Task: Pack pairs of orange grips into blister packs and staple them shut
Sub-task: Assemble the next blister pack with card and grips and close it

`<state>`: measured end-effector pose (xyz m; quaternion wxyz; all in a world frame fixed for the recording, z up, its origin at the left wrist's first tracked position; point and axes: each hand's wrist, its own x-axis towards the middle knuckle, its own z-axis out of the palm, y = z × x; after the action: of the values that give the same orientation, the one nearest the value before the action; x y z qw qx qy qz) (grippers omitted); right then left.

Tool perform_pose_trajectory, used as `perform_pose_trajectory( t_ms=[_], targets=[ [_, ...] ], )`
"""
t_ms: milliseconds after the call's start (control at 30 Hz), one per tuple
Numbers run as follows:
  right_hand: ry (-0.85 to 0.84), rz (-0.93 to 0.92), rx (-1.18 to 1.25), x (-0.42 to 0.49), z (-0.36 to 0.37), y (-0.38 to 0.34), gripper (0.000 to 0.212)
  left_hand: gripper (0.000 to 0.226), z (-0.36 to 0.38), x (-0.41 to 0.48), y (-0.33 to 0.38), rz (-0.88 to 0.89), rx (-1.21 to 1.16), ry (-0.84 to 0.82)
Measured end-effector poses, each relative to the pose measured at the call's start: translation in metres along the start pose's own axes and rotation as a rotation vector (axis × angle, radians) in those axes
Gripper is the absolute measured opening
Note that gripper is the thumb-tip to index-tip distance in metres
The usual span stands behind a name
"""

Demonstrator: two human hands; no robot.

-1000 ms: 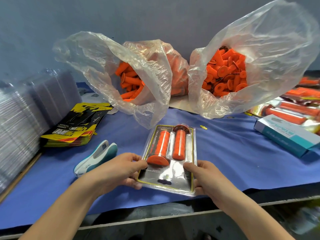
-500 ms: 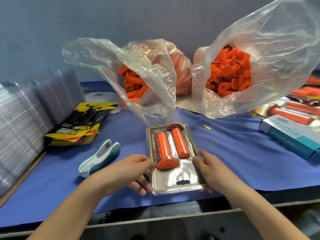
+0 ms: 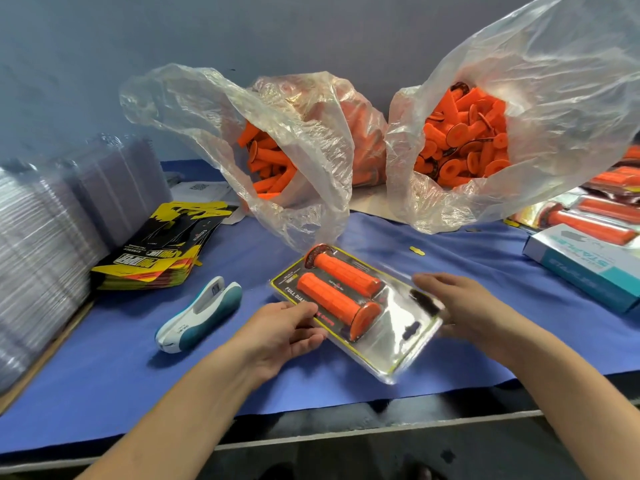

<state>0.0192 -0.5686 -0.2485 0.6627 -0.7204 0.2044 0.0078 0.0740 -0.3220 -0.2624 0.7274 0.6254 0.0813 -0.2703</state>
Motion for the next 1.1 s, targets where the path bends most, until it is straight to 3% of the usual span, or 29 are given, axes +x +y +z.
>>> perform_pose_trajectory(
  t_ms=[133,267,367,500,733,1100],
  targets=[
    [0.025,0.126,0.413,-0.022,0.009,0.006,0.023,0.013,0.006,-0.001,-0.004,0.039,-0.145,0.066],
    [-0.039,0.191,0.683,-0.047,0.039,0.022,0.022,0.004,0.026,-0.007,-0.013,0.071,-0.262,0.050],
    [0.018,0.167,0.797,-0.052,0.058,0.028,0.014,0.016,0.037,-0.008,-0.021,0.074,-0.328,0.046],
    [0.110,0.162,0.792,-0.047,0.061,0.026,0.007,0.004,0.042,-0.009,-0.020,0.033,-0.394,0.066],
    [0.221,0.132,0.779,-0.046,0.070,0.021,0.008,0.006,0.047,-0.009,-0.024,0.040,-0.455,0.059],
    [0.067,0.259,0.849,-0.041,0.096,0.012,0.009,0.020,0.038,-0.007,-0.022,0.027,-0.360,0.065]
  ],
)
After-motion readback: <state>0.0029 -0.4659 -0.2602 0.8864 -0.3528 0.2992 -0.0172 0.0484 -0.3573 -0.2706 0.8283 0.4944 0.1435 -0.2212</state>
